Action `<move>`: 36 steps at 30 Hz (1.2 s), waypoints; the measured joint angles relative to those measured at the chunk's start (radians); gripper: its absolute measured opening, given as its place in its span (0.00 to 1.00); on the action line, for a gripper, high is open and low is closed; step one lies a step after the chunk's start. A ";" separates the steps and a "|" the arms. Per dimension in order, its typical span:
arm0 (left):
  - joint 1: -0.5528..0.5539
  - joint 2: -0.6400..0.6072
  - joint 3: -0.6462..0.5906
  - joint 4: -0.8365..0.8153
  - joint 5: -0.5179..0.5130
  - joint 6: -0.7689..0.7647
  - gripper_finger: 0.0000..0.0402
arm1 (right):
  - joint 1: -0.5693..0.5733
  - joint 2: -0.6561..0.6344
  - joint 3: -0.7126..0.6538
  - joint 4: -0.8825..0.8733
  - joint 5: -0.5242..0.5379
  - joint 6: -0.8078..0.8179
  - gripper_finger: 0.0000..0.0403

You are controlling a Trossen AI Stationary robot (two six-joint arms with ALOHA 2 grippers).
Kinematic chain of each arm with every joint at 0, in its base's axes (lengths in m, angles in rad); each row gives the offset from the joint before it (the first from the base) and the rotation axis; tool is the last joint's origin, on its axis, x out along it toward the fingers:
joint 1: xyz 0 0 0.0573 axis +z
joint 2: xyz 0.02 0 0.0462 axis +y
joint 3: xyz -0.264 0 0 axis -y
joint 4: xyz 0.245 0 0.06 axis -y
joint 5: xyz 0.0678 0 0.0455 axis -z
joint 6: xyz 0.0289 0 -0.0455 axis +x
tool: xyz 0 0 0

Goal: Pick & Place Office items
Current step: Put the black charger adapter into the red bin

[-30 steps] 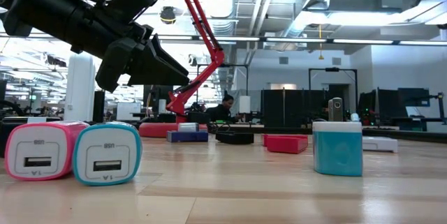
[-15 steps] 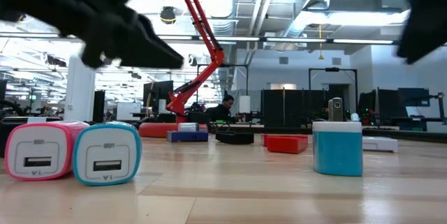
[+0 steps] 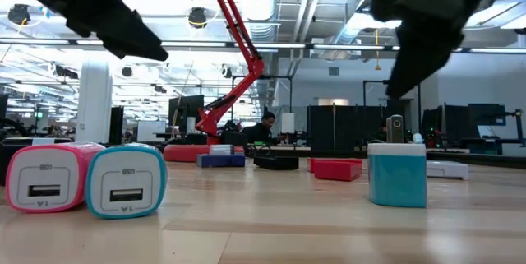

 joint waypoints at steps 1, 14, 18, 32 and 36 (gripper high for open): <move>0.003 0.006 0.001 0.001 0.000 -0.001 0.41 | -0.016 -0.002 -0.008 0.027 -0.003 -0.024 0.31; 0.019 0.076 0.000 0.000 0.382 -0.091 0.73 | -0.167 -0.007 -0.057 0.146 0.014 -0.098 0.19; 0.015 0.075 0.000 0.033 0.401 -0.098 0.78 | -0.192 0.002 -0.056 0.156 0.016 -0.161 0.19; 0.000 0.075 0.000 -0.025 0.382 -0.200 0.81 | -0.224 0.001 -0.056 0.176 0.035 -0.172 0.47; -0.050 0.075 0.000 -0.031 0.337 -0.159 0.80 | -0.237 0.001 -0.085 0.180 0.142 -0.172 0.64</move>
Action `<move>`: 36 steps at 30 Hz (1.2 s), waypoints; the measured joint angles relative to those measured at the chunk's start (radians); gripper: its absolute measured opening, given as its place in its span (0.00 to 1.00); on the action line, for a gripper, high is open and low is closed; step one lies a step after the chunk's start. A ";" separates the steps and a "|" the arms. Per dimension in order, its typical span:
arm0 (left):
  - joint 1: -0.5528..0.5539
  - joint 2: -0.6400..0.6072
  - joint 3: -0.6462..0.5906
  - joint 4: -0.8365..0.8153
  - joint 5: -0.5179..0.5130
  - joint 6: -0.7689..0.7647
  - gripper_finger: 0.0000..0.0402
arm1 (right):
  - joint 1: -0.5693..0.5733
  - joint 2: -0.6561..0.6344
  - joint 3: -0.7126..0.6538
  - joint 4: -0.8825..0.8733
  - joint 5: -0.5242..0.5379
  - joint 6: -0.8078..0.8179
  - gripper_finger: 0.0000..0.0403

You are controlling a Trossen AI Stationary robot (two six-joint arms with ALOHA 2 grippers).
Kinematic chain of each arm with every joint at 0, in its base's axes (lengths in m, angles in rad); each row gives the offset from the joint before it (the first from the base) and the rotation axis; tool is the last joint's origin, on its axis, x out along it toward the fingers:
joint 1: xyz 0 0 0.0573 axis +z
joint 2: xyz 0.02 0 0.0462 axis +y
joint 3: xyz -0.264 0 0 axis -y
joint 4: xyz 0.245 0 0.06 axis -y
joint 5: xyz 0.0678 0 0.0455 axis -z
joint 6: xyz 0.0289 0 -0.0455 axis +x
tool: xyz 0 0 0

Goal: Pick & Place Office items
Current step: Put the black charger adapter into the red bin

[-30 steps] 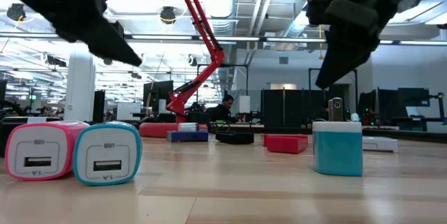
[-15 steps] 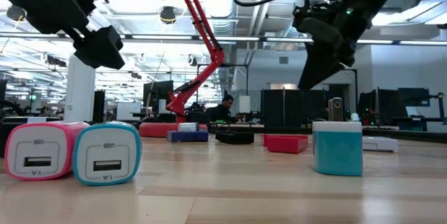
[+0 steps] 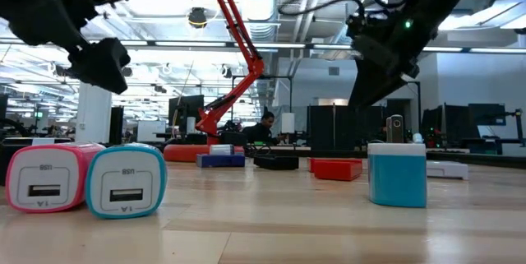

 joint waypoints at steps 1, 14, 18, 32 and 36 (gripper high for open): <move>-0.015 0.000 0.000 -0.011 -0.028 0.006 0.80 | -0.003 0.000 -0.011 0.004 0.031 0.026 0.67; -0.130 0.303 0.268 -0.448 -0.124 -0.124 0.79 | 0.021 0.000 -0.057 0.093 0.041 0.229 0.75; -0.142 0.382 0.309 -0.482 -0.121 -0.210 0.79 | 0.034 0.000 -0.057 0.112 0.040 0.229 0.75; -0.133 0.432 0.311 -0.482 -0.124 -0.410 0.69 | 0.119 0.000 -0.057 0.157 0.038 0.271 0.75; -0.129 0.432 0.311 -0.482 -0.125 -0.410 0.56 | 0.148 0.000 -0.057 0.160 0.038 0.271 0.75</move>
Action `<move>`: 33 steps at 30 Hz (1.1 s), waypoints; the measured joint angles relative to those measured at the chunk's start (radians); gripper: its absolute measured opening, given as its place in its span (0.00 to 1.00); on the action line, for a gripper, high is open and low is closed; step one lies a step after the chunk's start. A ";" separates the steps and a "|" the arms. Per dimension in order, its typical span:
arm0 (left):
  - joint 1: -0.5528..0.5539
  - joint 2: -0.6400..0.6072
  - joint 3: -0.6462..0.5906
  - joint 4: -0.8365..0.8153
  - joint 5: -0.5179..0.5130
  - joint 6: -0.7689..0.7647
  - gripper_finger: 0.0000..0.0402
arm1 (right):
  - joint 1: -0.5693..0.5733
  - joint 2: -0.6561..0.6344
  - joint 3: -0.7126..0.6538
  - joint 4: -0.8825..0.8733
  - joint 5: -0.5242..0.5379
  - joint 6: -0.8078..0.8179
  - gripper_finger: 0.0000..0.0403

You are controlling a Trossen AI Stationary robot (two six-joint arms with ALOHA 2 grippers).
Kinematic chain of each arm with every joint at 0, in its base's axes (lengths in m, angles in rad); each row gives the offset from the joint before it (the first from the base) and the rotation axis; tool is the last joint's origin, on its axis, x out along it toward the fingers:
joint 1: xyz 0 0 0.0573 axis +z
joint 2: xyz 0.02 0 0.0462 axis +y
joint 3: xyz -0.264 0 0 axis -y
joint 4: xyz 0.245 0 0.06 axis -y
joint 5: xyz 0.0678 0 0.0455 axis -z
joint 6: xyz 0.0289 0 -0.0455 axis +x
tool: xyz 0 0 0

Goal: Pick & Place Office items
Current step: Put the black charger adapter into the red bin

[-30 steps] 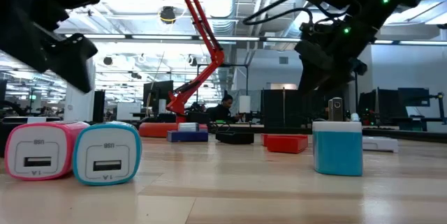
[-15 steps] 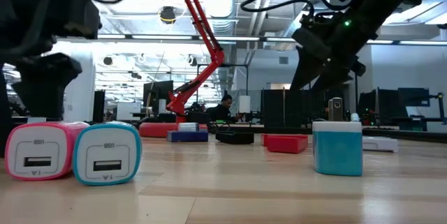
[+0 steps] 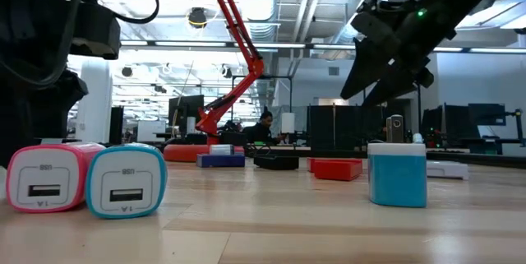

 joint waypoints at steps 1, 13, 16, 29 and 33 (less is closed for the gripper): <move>0.002 0.000 0.000 0.000 0.000 0.000 0.52 | 0.006 0.000 0.000 0.001 0.000 0.000 0.75; 0.018 -0.009 -0.001 0.083 -0.102 0.141 0.35 | 0.086 0.000 0.000 0.331 -0.106 -0.332 0.75; 0.049 -0.026 -0.001 0.185 -0.106 0.251 0.39 | 0.109 0.000 0.000 0.439 -0.107 -0.572 0.75; 0.335 -0.145 0.000 0.567 0.304 0.476 0.39 | 0.139 0.027 0.000 0.617 -0.176 -1.095 0.75; 0.411 -0.152 -0.001 0.628 0.465 0.481 0.40 | 0.134 0.101 -0.001 0.725 -0.195 -1.238 0.75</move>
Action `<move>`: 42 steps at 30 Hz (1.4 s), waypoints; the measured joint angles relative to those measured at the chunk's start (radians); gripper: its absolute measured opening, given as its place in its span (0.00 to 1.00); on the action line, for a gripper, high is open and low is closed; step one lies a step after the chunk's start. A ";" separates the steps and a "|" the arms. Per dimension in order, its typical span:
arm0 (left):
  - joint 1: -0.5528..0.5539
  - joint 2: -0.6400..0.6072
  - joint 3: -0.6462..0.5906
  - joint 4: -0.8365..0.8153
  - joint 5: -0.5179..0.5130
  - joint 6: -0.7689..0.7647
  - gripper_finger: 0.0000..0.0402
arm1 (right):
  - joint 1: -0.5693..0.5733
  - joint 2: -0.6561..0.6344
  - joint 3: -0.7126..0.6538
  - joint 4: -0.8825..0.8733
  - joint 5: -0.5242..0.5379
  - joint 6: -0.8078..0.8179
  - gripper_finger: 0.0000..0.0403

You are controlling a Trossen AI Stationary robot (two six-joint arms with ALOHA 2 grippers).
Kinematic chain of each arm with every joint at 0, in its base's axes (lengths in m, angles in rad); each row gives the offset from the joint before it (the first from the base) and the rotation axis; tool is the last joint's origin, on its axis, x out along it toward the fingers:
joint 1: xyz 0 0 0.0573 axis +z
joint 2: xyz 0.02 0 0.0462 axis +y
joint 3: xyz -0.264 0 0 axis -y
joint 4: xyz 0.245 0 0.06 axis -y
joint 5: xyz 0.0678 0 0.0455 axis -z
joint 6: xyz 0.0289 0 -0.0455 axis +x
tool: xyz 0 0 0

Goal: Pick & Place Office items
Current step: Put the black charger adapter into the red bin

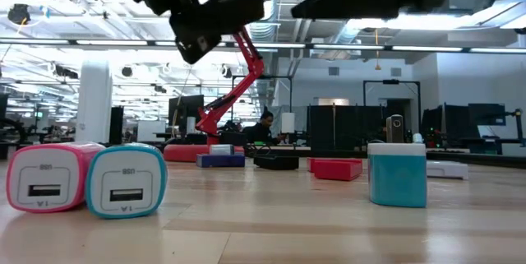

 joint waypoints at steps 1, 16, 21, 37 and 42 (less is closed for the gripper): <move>0.016 0.000 0.000 -0.002 0.024 0.000 0.39 | 0.000 0.020 0.007 0.025 -0.008 -0.033 0.75; 0.073 0.001 0.000 -0.018 0.161 -0.002 0.38 | -0.095 0.165 0.155 0.032 -0.241 -0.161 0.75; 0.074 0.002 0.000 -0.018 0.158 -0.002 0.36 | -0.082 0.181 0.182 0.047 -0.278 -0.177 0.75; 0.041 0.002 0.000 -0.039 0.152 -0.006 0.38 | -0.080 0.290 0.295 -0.040 -0.302 -0.177 0.48; 0.040 0.001 0.000 -0.045 0.160 -0.007 0.41 | -0.079 0.290 0.295 -0.044 -0.300 -0.181 0.37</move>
